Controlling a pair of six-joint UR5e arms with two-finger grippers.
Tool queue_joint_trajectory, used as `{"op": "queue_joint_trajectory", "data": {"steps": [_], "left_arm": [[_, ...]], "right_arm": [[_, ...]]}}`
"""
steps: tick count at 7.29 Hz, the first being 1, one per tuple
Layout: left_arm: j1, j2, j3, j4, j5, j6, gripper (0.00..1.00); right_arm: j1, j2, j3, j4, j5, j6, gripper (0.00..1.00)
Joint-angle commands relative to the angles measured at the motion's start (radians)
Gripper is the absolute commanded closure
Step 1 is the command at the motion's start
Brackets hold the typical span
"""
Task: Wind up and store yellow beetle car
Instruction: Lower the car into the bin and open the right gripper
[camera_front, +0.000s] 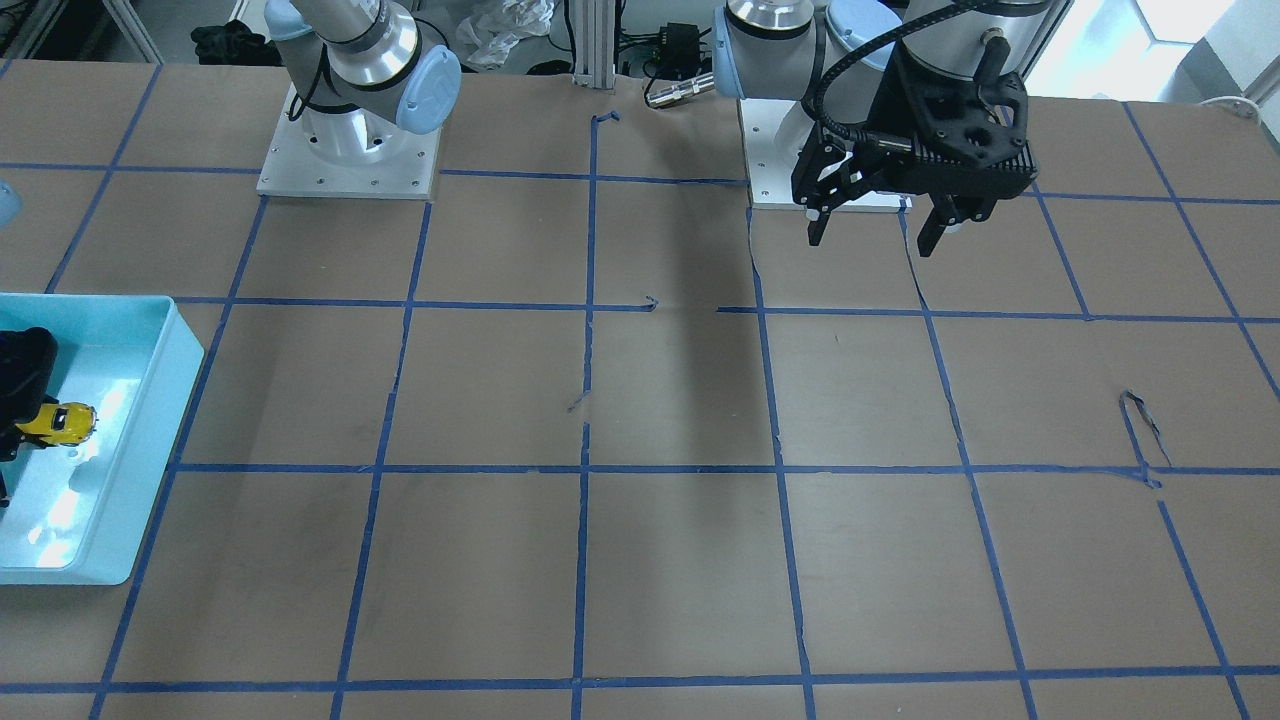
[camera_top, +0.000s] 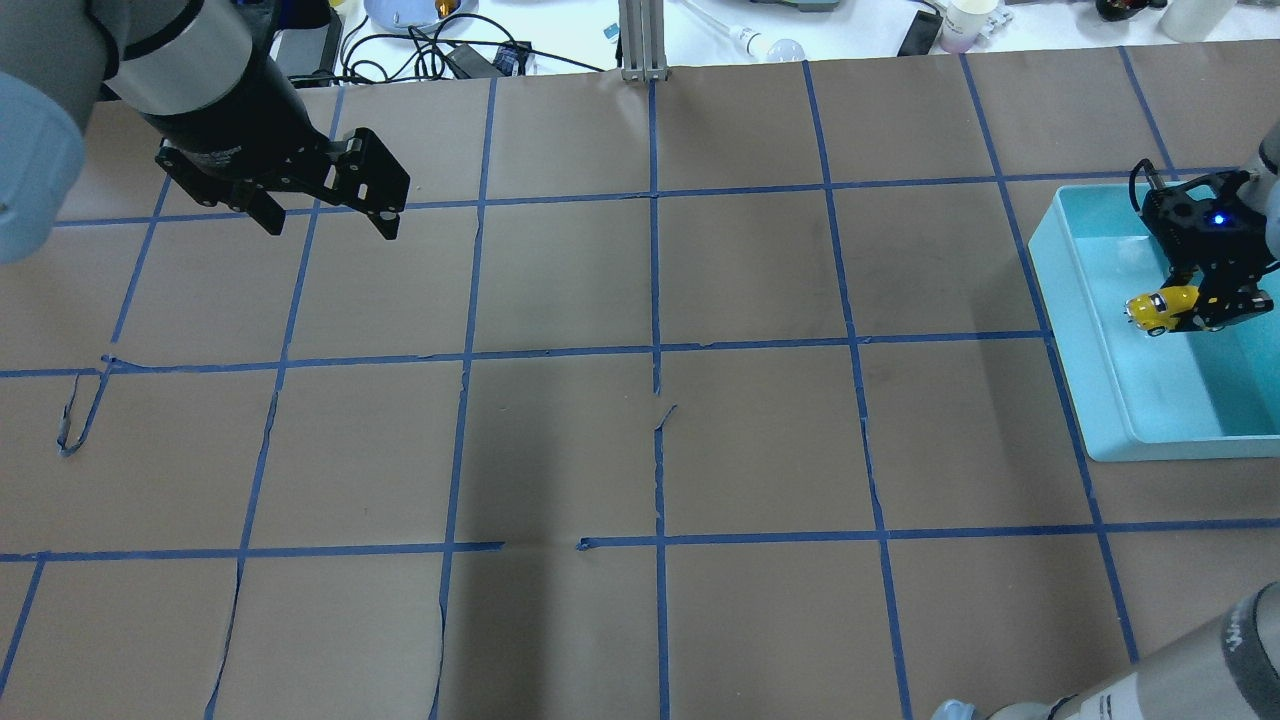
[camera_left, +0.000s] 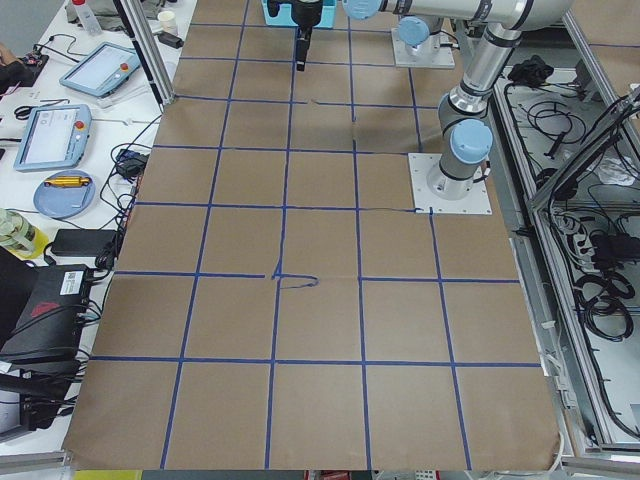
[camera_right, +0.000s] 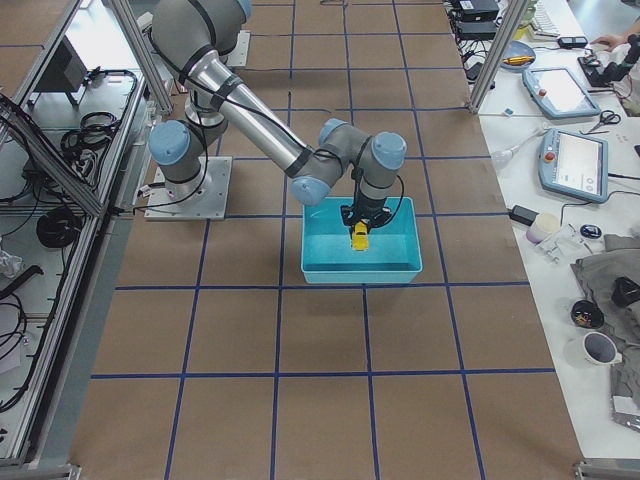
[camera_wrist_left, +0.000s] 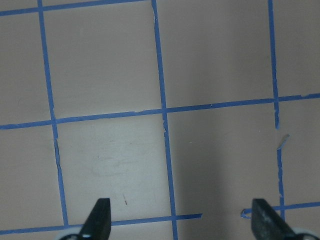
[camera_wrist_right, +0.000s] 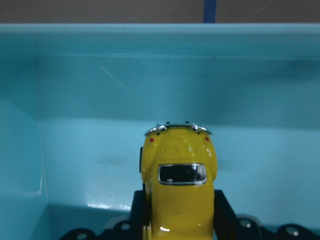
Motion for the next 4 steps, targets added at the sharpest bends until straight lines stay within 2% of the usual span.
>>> {"op": "queue_joint_trajectory", "data": {"steps": [1, 2, 3, 4], "left_arm": [[0.000, 0.004, 0.001, 0.001, -0.002, 0.000, 0.00], [0.000, 0.001, 0.001, 0.002, -0.003, 0.000, 0.00], [0.000, -0.001, 0.001, 0.002, -0.003, 0.002, 0.00], [0.000, -0.001, 0.001, 0.002, -0.002, 0.002, 0.00]], "right_arm": [[-0.006, 0.020, 0.007, -0.002, 0.004, 0.004, 0.60], [-0.006, 0.023, 0.002, -0.002, 0.013, 0.009, 0.18], [-0.006, 0.011, -0.005, -0.009, 0.013, 0.021, 0.00], [-0.006, 0.009, -0.012, -0.014, 0.016, 0.059, 0.00]]}}
